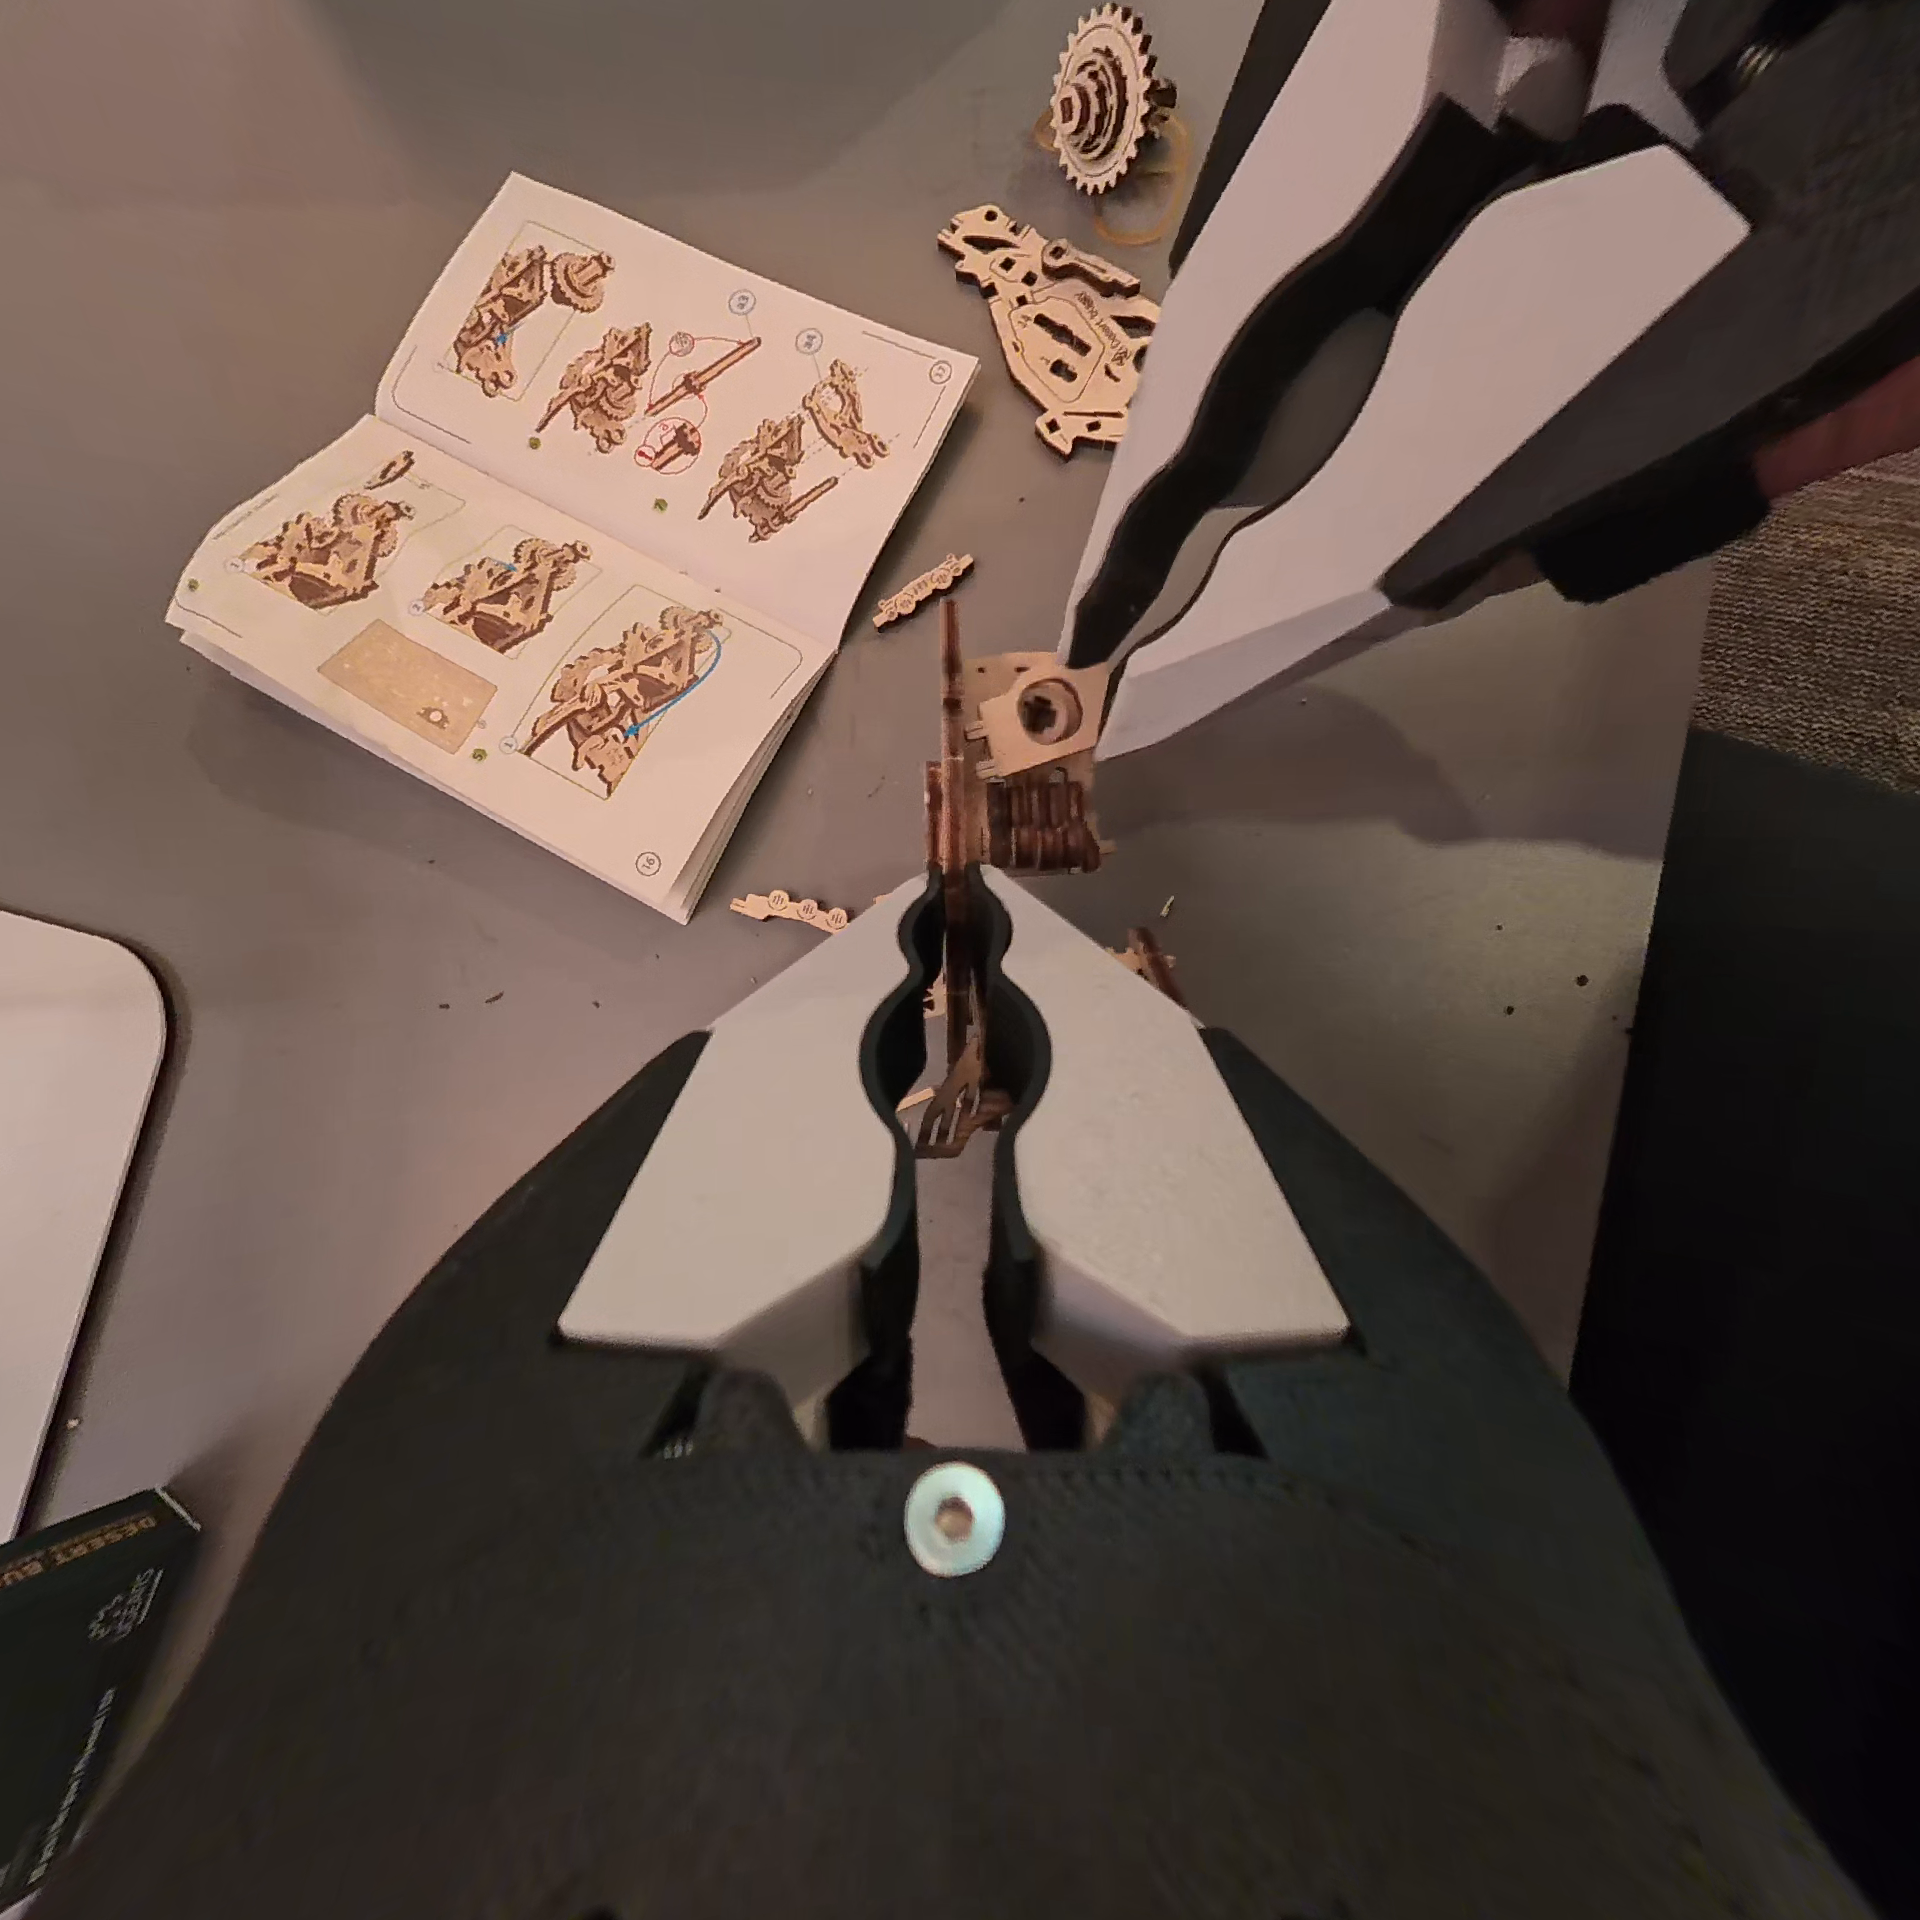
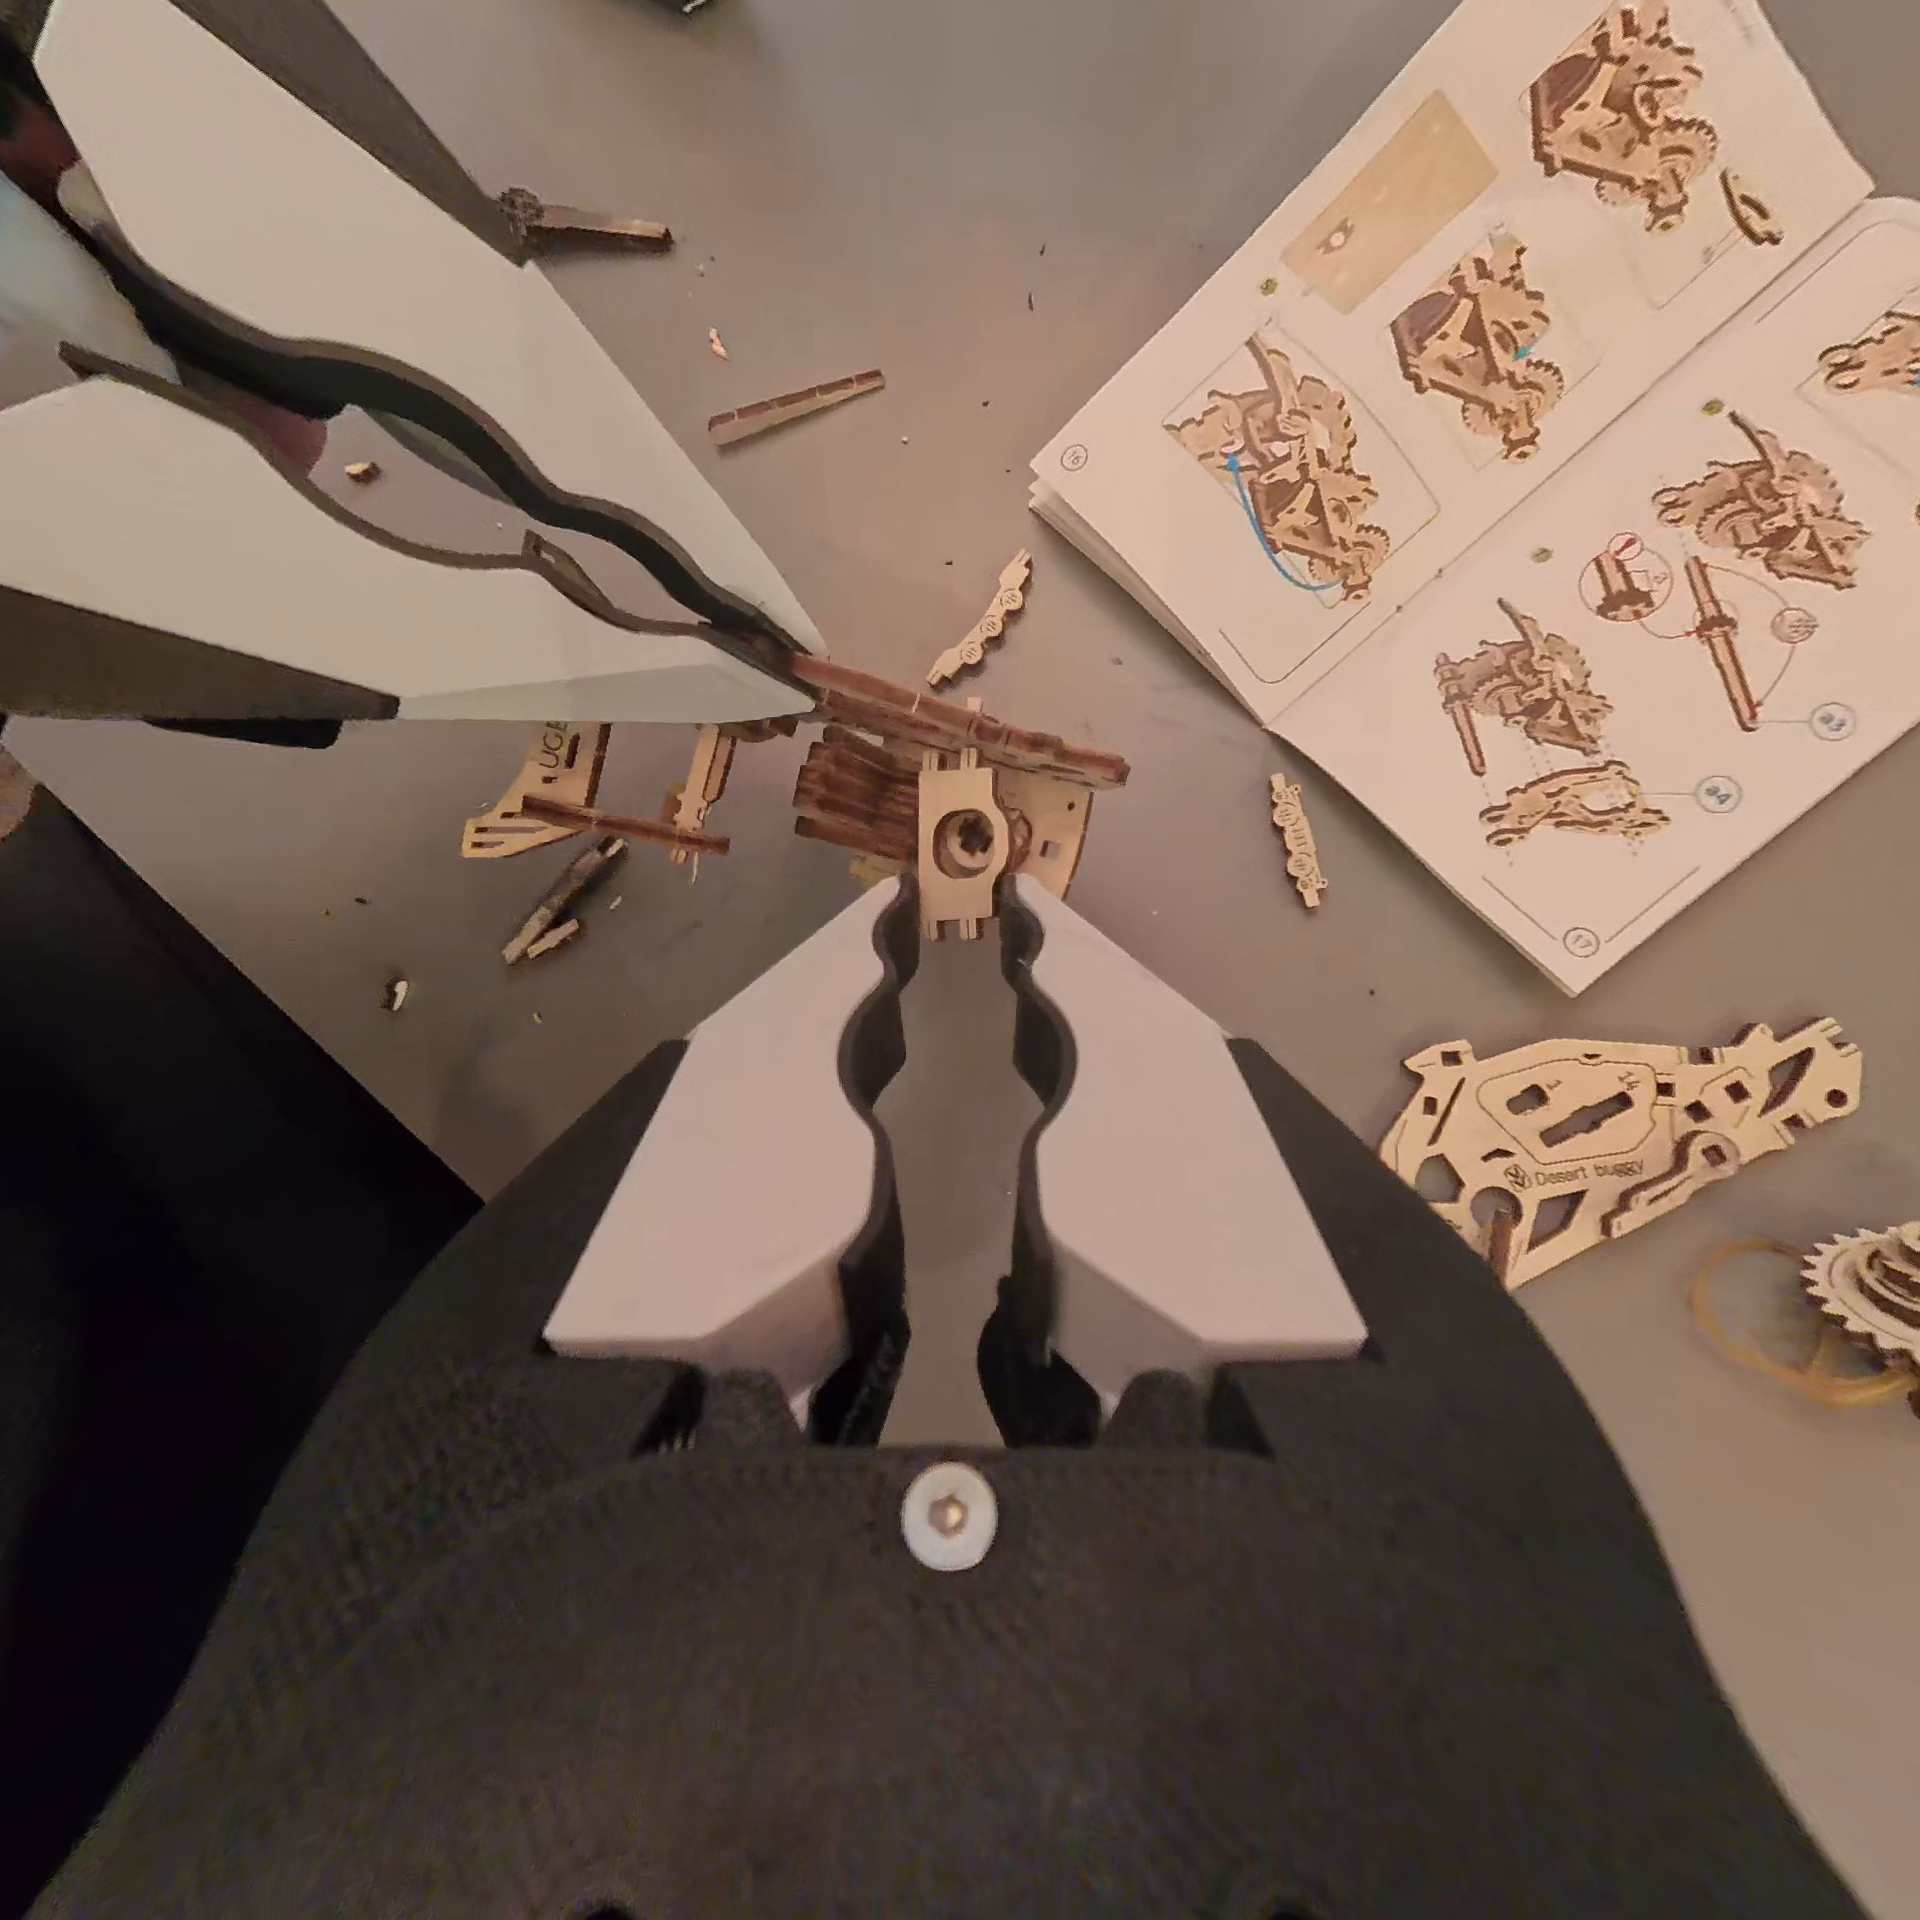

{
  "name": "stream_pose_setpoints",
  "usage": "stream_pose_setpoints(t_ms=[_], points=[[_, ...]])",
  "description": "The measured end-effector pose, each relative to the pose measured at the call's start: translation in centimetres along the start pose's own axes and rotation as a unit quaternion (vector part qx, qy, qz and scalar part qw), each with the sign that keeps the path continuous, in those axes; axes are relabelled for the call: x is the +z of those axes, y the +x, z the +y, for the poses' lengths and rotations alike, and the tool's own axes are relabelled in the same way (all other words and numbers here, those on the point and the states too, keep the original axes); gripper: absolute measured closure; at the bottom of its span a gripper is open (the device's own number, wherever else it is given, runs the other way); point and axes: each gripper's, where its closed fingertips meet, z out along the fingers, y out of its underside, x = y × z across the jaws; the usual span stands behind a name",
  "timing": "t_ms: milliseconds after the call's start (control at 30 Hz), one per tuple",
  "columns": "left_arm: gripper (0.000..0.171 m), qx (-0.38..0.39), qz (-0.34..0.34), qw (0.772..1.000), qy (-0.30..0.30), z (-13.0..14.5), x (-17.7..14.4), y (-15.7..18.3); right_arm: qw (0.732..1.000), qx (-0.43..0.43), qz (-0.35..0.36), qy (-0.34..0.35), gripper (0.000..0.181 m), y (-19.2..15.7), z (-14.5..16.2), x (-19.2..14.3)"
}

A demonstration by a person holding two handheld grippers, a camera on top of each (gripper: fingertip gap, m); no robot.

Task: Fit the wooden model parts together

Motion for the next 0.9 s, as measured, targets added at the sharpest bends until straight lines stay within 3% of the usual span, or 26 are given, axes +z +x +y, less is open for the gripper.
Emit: stream_pose_setpoints(t_ms=[900], points=[[0.171, 0.027, -0.037, 0.999, 0.006, -0.48, -0.16, -0.30, 0.997, 0.069, -0.034, -0.012, 0.169, 0.20, -0.43, -0.28]])
